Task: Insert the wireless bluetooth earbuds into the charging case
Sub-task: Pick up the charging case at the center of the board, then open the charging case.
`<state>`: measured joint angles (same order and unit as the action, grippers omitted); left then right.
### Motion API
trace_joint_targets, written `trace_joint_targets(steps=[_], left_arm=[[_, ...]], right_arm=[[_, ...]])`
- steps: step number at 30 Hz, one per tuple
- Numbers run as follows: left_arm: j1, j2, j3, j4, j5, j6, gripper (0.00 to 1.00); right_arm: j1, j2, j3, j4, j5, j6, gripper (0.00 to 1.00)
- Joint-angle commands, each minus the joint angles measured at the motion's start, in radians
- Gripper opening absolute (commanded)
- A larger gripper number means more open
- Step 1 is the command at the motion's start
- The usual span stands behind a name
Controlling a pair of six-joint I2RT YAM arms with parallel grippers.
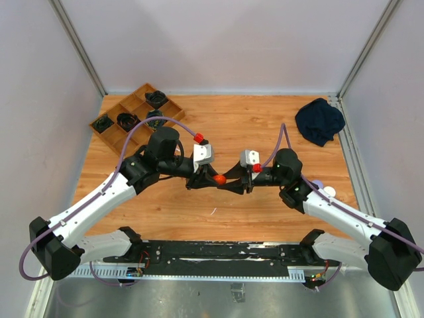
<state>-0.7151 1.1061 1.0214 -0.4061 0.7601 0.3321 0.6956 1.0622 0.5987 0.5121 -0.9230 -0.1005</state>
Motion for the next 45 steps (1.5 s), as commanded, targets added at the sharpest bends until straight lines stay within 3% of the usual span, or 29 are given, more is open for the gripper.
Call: trace_joint_targets(steps=[1,10,19,23,31,45], left_arm=[[-0.007,-0.005,0.013,0.021,0.035,-0.004,0.0],[-0.007,-0.021,-0.01,0.053,0.019,-0.007,0.01],[-0.007,-0.084,-0.052,0.104,-0.085,-0.021,0.51],[-0.007,-0.111,-0.079,0.142,-0.121,-0.034,0.63],[-0.007,-0.089,-0.087,0.155,-0.158,-0.044,0.72],[-0.006,-0.152,-0.119,0.245,-0.33,-0.095,0.74]], right_arm=[[-0.012,0.015,-0.006,0.084,-0.026,0.034,0.31],[-0.014,0.028,-0.013,0.12,-0.036,0.062,0.2],[-0.024,0.013,-0.021,0.112,-0.019,0.064,0.11],[-0.025,0.01,-0.022,0.108,-0.016,0.067,0.1],[-0.024,0.016,-0.014,0.111,-0.013,0.074,0.1],[-0.024,0.021,-0.034,0.095,-0.007,0.068,0.09]])
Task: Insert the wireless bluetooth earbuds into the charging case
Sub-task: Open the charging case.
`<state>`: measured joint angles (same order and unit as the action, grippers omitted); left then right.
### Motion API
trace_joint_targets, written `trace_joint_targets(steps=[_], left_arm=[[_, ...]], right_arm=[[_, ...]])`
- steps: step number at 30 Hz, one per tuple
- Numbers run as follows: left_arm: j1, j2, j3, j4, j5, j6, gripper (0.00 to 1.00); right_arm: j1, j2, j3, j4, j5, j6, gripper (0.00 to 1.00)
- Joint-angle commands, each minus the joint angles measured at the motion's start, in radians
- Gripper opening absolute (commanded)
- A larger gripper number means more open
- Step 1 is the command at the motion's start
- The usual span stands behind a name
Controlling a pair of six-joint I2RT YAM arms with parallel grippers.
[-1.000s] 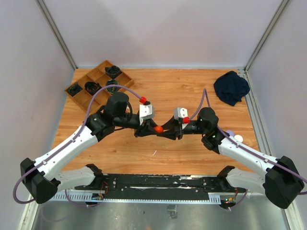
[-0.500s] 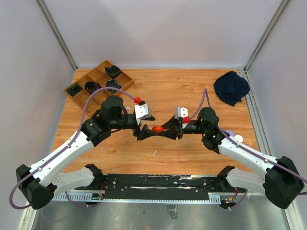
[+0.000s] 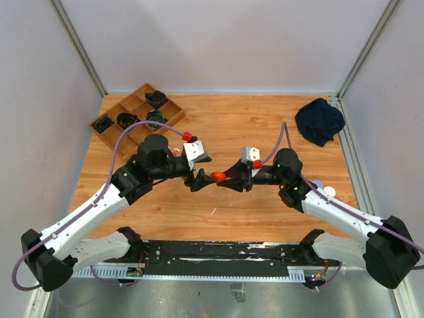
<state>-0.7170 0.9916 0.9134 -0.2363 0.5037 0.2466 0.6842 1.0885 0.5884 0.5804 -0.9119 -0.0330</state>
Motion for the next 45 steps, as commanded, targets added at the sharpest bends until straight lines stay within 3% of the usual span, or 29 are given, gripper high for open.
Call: trace_joint_targets(steps=[1,16,19,23,27,30,36,45], left_arm=[[-0.004,-0.041,-0.013,0.08,-0.08,-0.013,0.74],[-0.004,-0.064,-0.024,0.114,-0.134,-0.073,0.83],[-0.004,-0.065,-0.031,0.13,-0.236,-0.154,0.86],[-0.004,-0.05,-0.051,0.128,-0.498,-0.321,0.89],[-0.004,-0.018,-0.067,0.062,-0.724,-0.463,0.91],[-0.001,0.019,-0.071,-0.005,-0.807,-0.537,0.94],[0.131,0.104,-0.133,-0.058,-0.717,-0.71,0.94],[0.225,0.207,-0.234,0.014,-0.674,-0.754,0.92]], right_arm=[[-0.012,-0.006,-0.025,0.025,-0.017,-0.001,0.09],[-0.026,-0.007,-0.041,-0.017,0.059,-0.018,0.09],[-0.043,-0.008,-0.064,-0.02,0.122,-0.018,0.09],[-0.06,-0.017,-0.106,-0.015,0.217,-0.023,0.09],[-0.063,-0.032,-0.147,0.004,0.284,-0.033,0.09],[-0.063,-0.042,-0.183,0.033,0.326,-0.027,0.09],[-0.063,-0.048,-0.225,0.085,0.369,-0.015,0.09],[-0.063,-0.041,-0.265,0.134,0.4,-0.002,0.08]])
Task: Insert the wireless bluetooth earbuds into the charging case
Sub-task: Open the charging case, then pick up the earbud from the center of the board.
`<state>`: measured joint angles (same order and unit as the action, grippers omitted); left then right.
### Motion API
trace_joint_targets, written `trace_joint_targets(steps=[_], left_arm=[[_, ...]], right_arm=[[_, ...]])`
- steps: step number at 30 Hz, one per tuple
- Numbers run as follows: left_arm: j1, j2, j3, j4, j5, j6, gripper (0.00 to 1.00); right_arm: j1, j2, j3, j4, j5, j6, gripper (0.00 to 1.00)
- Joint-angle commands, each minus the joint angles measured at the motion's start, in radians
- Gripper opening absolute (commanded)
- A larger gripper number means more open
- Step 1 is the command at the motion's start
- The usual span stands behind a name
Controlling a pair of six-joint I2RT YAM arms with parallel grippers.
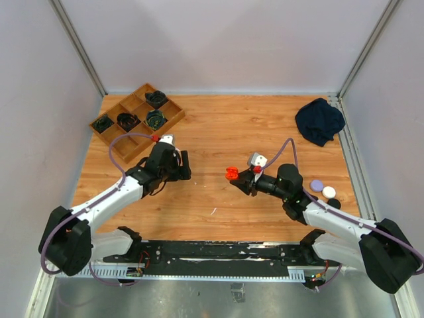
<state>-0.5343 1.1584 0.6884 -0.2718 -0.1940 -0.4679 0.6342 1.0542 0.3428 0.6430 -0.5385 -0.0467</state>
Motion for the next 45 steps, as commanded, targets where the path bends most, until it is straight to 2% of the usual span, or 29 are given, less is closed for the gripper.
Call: trace_joint_targets(steps=[1,12,17,26,36,45], left_arm=[[0.054,0.061,-0.008,0.056,0.031,-0.037,0.9],[0.108,0.301,0.071,0.094,0.104,0.013,0.64],[0.109,0.38,0.129,0.083,0.107,0.044,0.56],[0.109,0.48,0.209,0.027,0.179,0.101,0.49],[0.057,0.459,0.241,-0.056,0.221,0.146,0.49],[0.056,0.456,0.282,-0.128,0.104,0.137,0.49]], right_arm=[[-0.013,-0.004,-0.02,0.073,0.028,0.013,0.08],[-0.013,-0.003,-0.024,0.081,0.04,0.013,0.08],[-0.013,-0.009,-0.027,0.08,0.043,0.013,0.08],[-0.013,-0.024,-0.028,0.066,0.056,0.006,0.09],[-0.013,-0.03,-0.025,0.059,0.059,0.004,0.09],[-0.013,-0.03,-0.022,0.051,0.061,0.005,0.09]])
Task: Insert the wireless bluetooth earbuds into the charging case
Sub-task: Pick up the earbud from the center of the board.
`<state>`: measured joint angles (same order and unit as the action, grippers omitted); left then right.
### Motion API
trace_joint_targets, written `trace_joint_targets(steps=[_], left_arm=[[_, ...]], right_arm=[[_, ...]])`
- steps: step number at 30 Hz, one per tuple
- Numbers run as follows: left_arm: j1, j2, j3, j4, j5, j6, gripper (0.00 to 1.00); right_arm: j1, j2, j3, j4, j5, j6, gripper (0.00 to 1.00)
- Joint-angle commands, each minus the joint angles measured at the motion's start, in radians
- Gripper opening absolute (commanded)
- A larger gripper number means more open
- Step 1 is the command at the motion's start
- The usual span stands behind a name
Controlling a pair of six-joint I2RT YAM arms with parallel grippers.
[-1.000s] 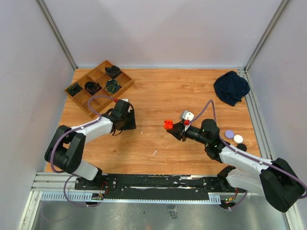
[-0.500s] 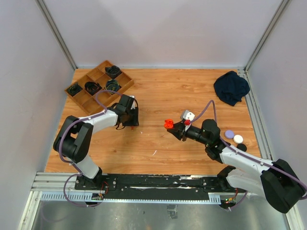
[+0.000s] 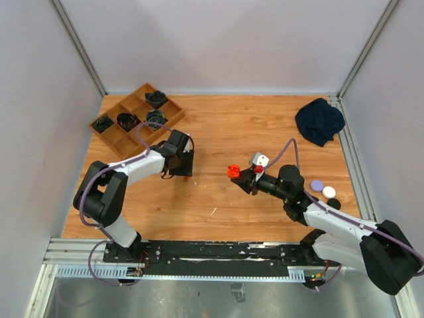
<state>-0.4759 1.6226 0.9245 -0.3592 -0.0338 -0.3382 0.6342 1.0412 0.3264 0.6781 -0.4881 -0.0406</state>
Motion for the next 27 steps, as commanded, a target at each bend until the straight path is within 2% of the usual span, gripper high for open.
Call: trace_joint_targets(steps=[1,7,18,27], left_arm=[[-0.003,-0.002,0.048,-0.04,-0.057,0.007,0.49],[-0.01,0.034,0.07,-0.05,-0.038,0.009,0.42],[-0.029,0.087,0.09,-0.088,-0.044,0.02,0.41],[-0.038,0.116,0.105,-0.114,-0.047,0.025,0.35]], right_arm=[[-0.013,-0.017,-0.005,0.016,0.012,-0.001,0.09],[-0.013,-0.019,-0.003,0.011,0.012,-0.001,0.09],[-0.013,-0.024,0.005,-0.002,0.007,0.002,0.09],[-0.014,-0.029,0.003,-0.003,0.008,0.005,0.09]])
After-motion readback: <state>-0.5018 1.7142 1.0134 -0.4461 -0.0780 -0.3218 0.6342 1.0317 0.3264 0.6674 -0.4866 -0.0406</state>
